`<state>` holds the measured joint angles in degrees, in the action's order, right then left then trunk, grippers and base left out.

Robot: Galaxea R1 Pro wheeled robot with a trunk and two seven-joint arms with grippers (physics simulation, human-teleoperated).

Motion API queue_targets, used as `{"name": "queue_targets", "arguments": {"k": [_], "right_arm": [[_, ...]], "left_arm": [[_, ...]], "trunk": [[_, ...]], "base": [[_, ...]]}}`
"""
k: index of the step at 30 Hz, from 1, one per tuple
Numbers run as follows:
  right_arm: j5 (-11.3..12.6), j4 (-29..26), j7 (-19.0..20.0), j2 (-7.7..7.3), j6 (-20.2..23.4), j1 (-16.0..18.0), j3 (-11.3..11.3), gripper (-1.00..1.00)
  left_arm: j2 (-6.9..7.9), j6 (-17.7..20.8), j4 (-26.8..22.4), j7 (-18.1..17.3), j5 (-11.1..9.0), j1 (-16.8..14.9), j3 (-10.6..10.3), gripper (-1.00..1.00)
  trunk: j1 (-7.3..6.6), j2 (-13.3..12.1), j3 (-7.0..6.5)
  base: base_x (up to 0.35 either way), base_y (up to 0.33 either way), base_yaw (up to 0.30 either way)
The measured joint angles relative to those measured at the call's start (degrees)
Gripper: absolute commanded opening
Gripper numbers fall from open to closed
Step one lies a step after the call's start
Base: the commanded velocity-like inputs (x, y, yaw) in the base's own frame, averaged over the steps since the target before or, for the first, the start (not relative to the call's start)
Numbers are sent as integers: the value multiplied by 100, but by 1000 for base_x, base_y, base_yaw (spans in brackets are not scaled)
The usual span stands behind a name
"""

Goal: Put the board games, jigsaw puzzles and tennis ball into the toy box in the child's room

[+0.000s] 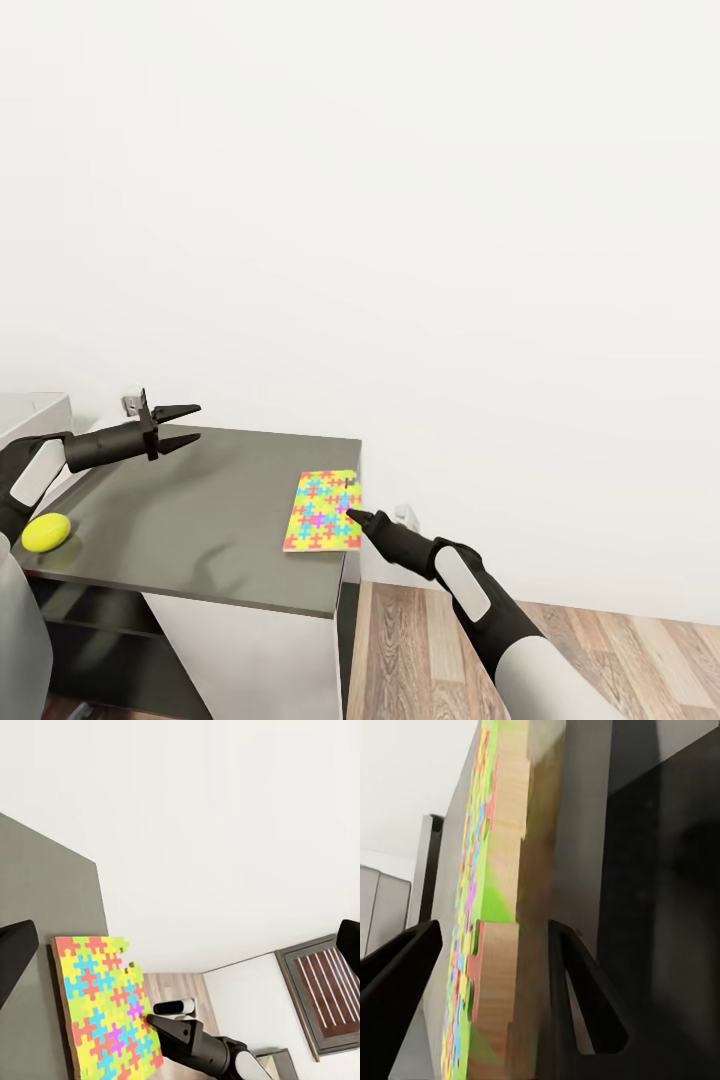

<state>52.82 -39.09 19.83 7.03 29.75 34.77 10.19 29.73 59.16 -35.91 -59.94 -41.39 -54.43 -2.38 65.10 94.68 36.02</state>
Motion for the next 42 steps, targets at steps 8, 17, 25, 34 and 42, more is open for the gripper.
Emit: {"name": "queue_targets", "arguments": {"k": [8, 17, 25, 34, 42], "right_arm": [[-7, -82, 276, -8, 31, -1, 9, -100], [-31, -90, 763, -75, 35, 7, 10, -100], [-34, -90, 781, -87, 35, 8, 2, -100], [-32, -410, 869, -103, -11, -14, -1, -100], [-32, -497, 878, -115, -8, -22, -122, -100]], "left_arm": [[0, -7, 0, 2, 0, 0, -1, 100], [-6, -21, 0, 7, 1, 6, 0, 100], [-9, -26, 0, 10, 10, 9, 4, 100], [-9, -18, 0, 21, 12, 8, -5, 100], [-9, 5, 0, 27, 12, 9, -9, 100]], "trunk": [[0, 0, 0], [0, 0, 0], [0, 0, 0], [-175, -319, -143], [-351, -640, -287]], "base": [[0, 0, 0], [0, 0, 0], [0, 0, 0], [0, 0, 0], [0, 0, 0]]}}
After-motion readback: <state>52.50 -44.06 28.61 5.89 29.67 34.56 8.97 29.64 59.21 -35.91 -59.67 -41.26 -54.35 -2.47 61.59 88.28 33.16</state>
